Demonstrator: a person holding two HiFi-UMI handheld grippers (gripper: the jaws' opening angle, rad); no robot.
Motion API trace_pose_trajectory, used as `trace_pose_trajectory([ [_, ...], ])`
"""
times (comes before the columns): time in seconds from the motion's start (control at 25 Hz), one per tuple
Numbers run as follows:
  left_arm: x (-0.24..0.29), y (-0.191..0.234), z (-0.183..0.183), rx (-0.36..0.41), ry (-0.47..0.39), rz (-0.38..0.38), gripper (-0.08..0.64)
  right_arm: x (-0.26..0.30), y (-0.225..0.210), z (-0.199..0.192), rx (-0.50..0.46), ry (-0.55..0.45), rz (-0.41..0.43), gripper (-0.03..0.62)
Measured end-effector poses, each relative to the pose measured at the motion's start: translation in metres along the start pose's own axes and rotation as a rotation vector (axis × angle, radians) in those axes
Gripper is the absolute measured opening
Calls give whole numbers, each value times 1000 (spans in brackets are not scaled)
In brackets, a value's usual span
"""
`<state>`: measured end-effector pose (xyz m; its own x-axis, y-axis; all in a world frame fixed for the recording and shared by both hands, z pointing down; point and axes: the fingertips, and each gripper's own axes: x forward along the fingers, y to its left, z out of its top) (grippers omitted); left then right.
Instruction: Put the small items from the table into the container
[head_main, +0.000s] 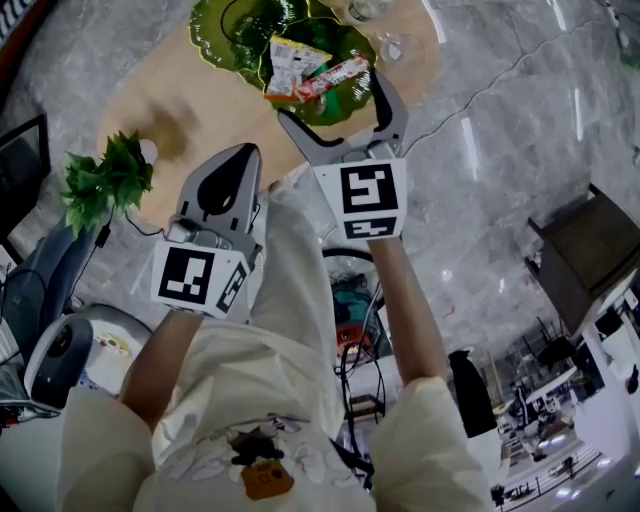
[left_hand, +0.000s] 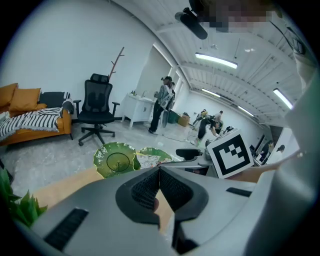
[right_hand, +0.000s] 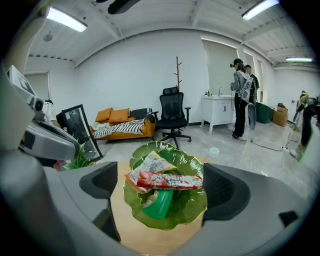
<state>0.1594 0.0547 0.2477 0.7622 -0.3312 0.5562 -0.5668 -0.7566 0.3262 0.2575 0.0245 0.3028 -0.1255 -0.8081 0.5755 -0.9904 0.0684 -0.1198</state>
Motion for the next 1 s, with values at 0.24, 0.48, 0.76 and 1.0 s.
trace_pose_trajectory([
  [0.24,-12,-4,11,13,-20,-2,9,-16,8,15,0,-23,-3,531],
  [0.48,-27,-7,24,26,-45,-3,9,-32,25,27,-17,-34,1,462],
  [0.76,-43,-10,43,39,-76,-9,9,-54,40,41,-29,-42,-13,425],
  [1.0,-61,-10,56,55,-90,-15,9,-77,53,64,-57,-68,-40,334],
])
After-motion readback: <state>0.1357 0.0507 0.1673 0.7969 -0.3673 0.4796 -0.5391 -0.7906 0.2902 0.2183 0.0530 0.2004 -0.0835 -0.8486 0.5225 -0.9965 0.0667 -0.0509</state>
